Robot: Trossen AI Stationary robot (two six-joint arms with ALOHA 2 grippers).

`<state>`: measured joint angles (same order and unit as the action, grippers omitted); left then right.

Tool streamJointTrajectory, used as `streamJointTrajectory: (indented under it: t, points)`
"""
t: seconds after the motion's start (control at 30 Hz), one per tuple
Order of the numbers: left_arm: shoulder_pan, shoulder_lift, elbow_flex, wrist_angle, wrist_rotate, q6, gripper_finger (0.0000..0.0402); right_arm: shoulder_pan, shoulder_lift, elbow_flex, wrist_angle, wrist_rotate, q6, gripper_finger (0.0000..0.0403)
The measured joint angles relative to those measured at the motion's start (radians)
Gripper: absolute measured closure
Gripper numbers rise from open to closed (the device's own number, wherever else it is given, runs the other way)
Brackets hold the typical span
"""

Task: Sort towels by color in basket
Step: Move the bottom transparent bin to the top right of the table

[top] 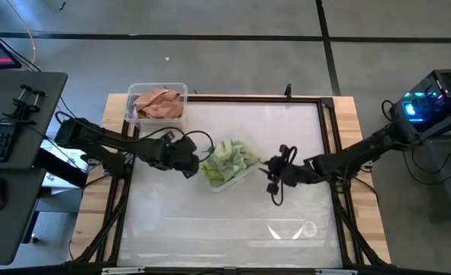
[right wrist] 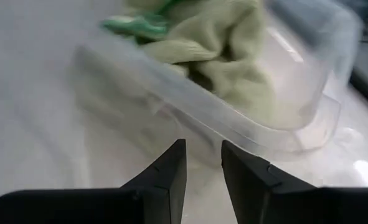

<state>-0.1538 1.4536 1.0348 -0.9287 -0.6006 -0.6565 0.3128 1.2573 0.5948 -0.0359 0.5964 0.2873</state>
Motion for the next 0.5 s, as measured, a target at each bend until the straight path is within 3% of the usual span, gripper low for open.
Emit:
streamJointTrajectory:
  t: [0.23, 0.37, 0.5]
  points:
    - [-0.033, 0.000, -0.009, 0.379, 0.103, 0.162, 0.0278, -0.067, -0.110, 0.063, -0.299, 0.178, 0.077, 0.0304]
    - [-0.053, 0.000, -0.009, 0.531, 0.102, 0.244, 0.0278, -0.057, -0.216, 0.091, -0.489, 0.177, 0.158, 0.0304]
    - [-0.064, -0.001, -0.008, 0.574, 0.098, 0.274, 0.0278, -0.007, -0.313, 0.094, -0.533, 0.123, 0.164, 0.0304]
